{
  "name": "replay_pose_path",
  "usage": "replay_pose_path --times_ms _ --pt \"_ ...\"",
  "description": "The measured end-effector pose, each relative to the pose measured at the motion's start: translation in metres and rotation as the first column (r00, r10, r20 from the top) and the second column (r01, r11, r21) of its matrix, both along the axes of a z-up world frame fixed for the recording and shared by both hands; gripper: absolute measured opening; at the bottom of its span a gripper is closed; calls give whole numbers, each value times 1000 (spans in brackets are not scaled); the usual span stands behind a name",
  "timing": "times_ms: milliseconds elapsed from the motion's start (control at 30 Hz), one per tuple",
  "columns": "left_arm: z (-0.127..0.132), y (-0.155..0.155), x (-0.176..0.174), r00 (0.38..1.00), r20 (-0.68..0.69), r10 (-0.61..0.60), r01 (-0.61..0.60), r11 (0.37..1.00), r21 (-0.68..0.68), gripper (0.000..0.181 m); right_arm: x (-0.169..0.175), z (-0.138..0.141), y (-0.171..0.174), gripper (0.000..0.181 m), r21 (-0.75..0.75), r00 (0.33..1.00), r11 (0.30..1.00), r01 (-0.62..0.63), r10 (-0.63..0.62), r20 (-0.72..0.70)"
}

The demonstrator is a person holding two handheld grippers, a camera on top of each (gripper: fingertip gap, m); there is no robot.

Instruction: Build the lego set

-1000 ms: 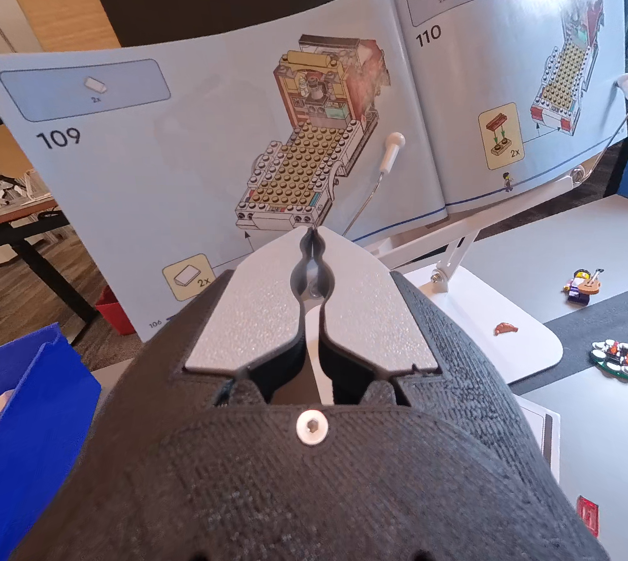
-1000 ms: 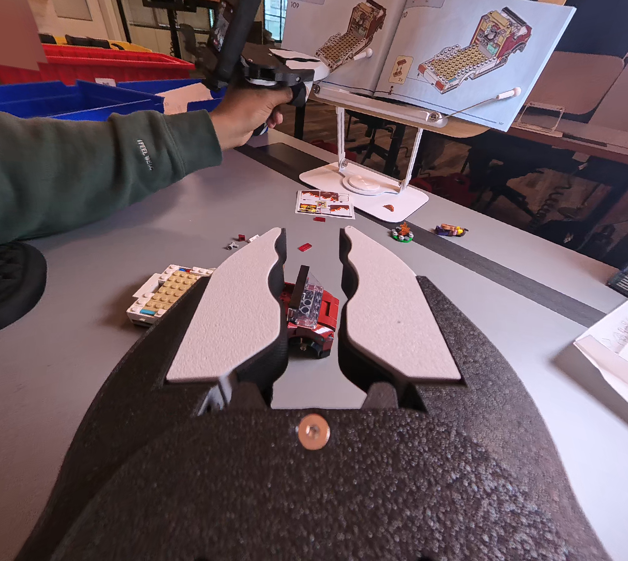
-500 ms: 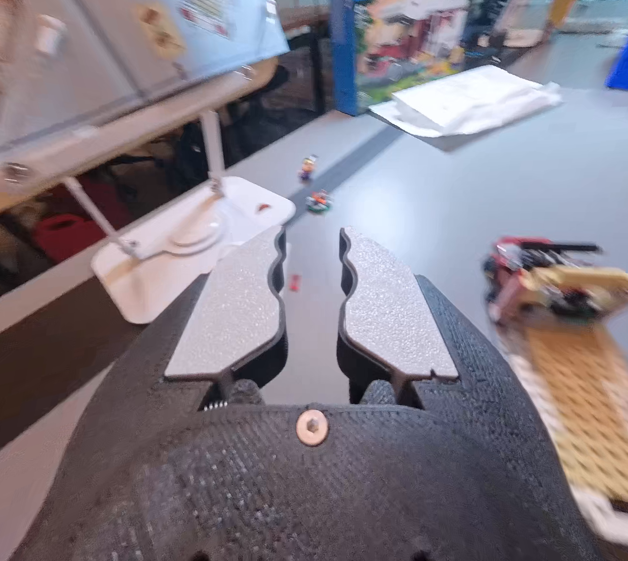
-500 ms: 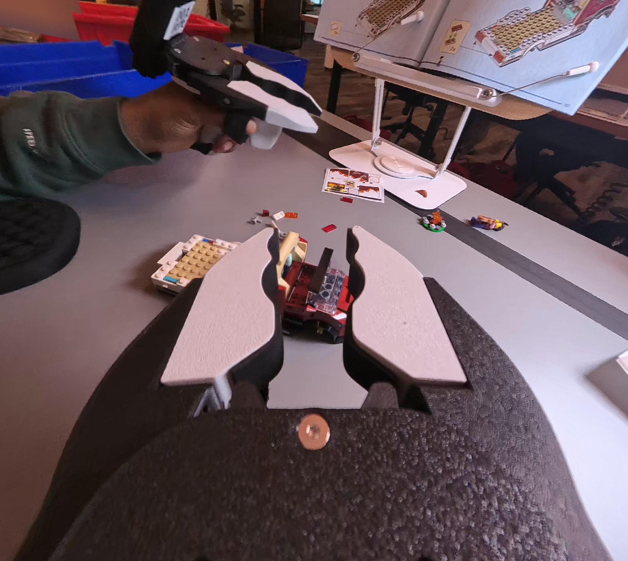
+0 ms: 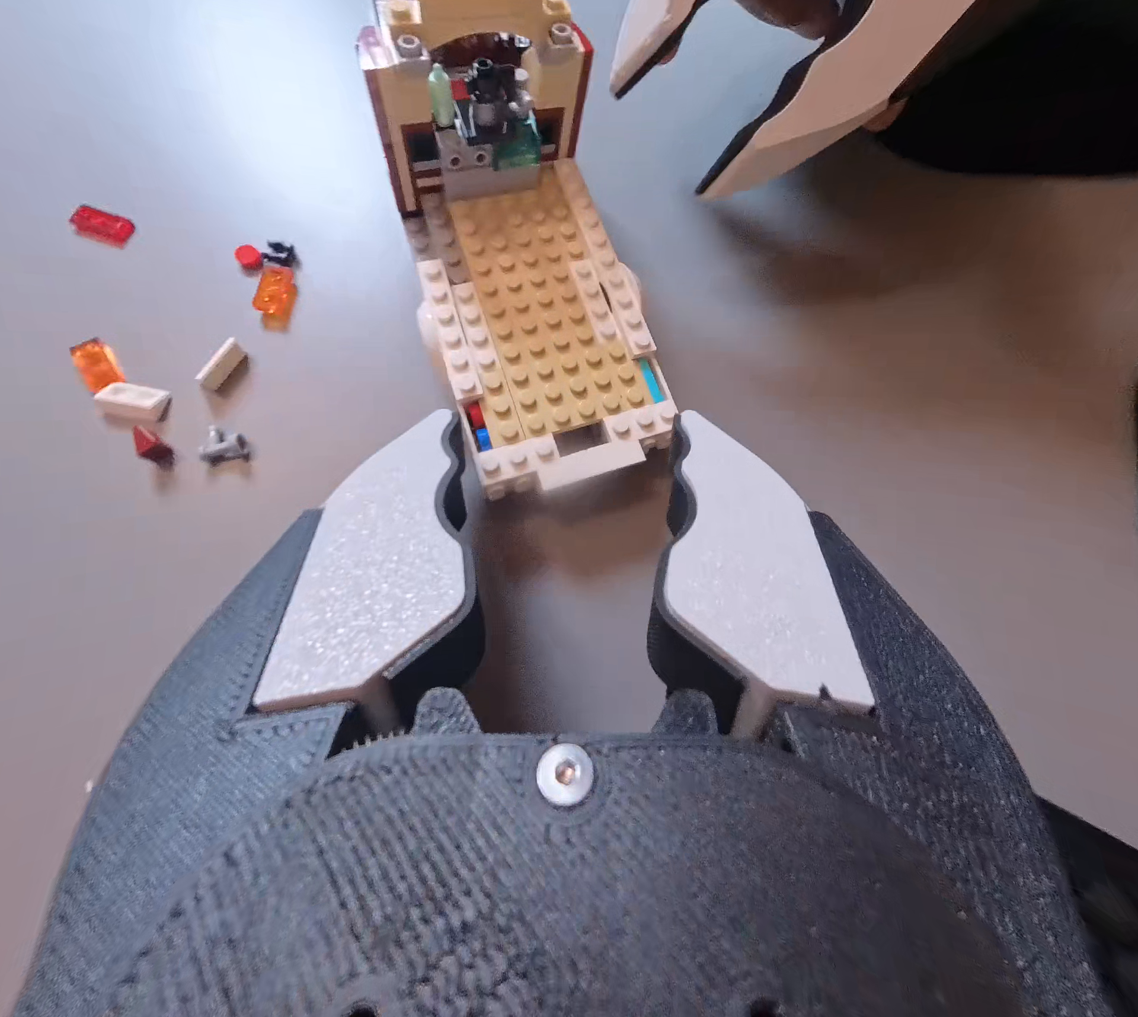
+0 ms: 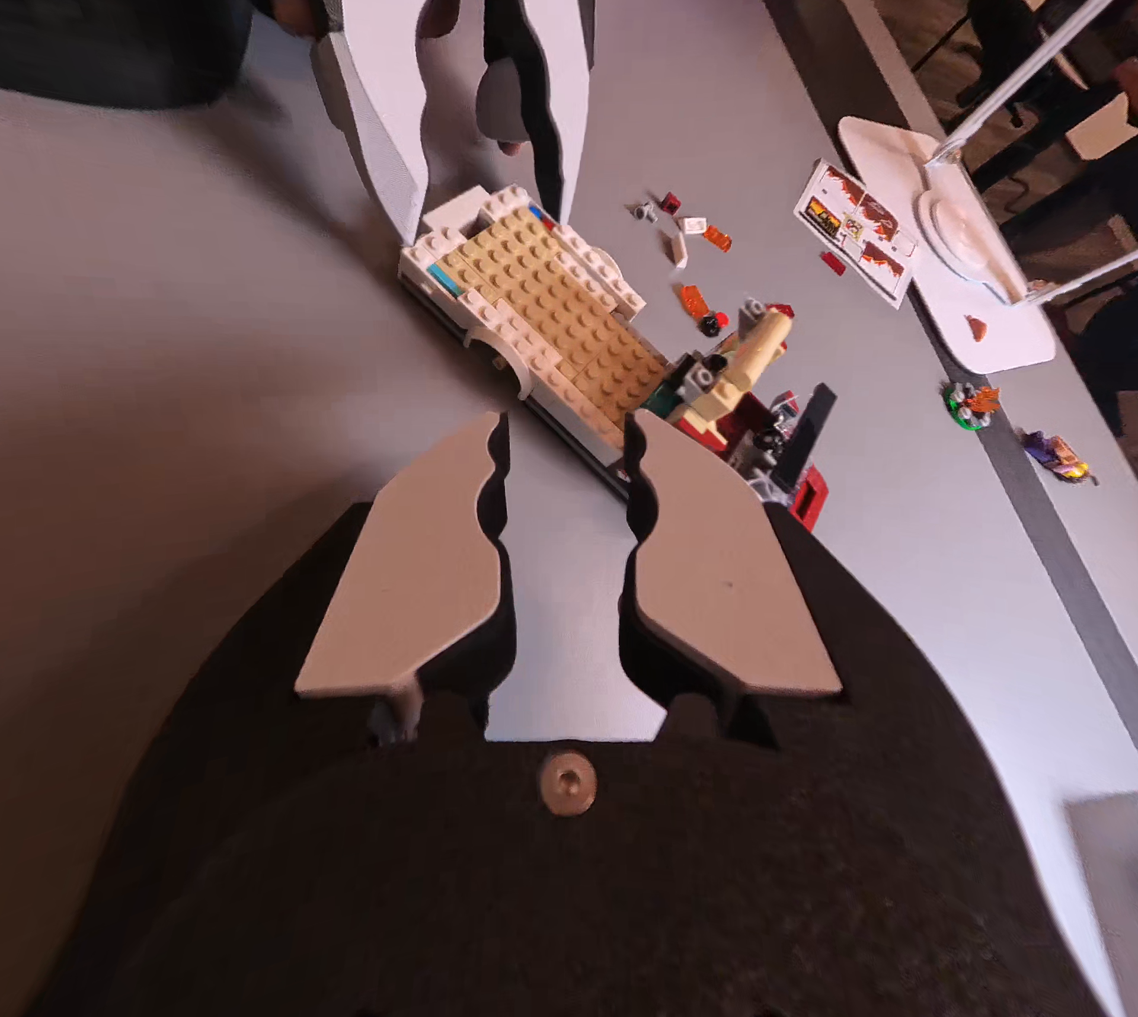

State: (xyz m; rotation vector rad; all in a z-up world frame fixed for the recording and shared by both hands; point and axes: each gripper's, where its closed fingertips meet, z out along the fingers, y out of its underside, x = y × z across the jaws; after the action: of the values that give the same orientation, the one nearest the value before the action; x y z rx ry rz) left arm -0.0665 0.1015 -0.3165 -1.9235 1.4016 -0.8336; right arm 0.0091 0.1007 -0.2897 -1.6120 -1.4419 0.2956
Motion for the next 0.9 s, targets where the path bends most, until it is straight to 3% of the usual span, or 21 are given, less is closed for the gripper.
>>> replay_pose_path --times_ms 300,400,500,633,800,900 --pt "6 -5 18 1000 15 22 -23 998 60 64 2 -11 4 34 -13 1000 1000 10 -9 25" --pt "30 24 7 989 111 95 -108 987 117 52 0 1 2 34 -30 999 1000 6 -7 -42" --pt "34 80 -18 966 74 248 -258 945 201 39 -5 9 0 32 -49 994 999 -14 9 -108" --pt "6 104 -23 977 -116 180 -150 961 231 20 -7 6 -3 32 -56 994 998 -23 17 -108" --pt "-7 107 -10 979 -182 89 -46 973 225 15 -6 6 -3 32 -51 995 998 -26 21 -102" --pt "-14 112 -10 970 -222 100 -47 972 232 13 -5 5 -2 32 -55 994 998 -24 19 -105"
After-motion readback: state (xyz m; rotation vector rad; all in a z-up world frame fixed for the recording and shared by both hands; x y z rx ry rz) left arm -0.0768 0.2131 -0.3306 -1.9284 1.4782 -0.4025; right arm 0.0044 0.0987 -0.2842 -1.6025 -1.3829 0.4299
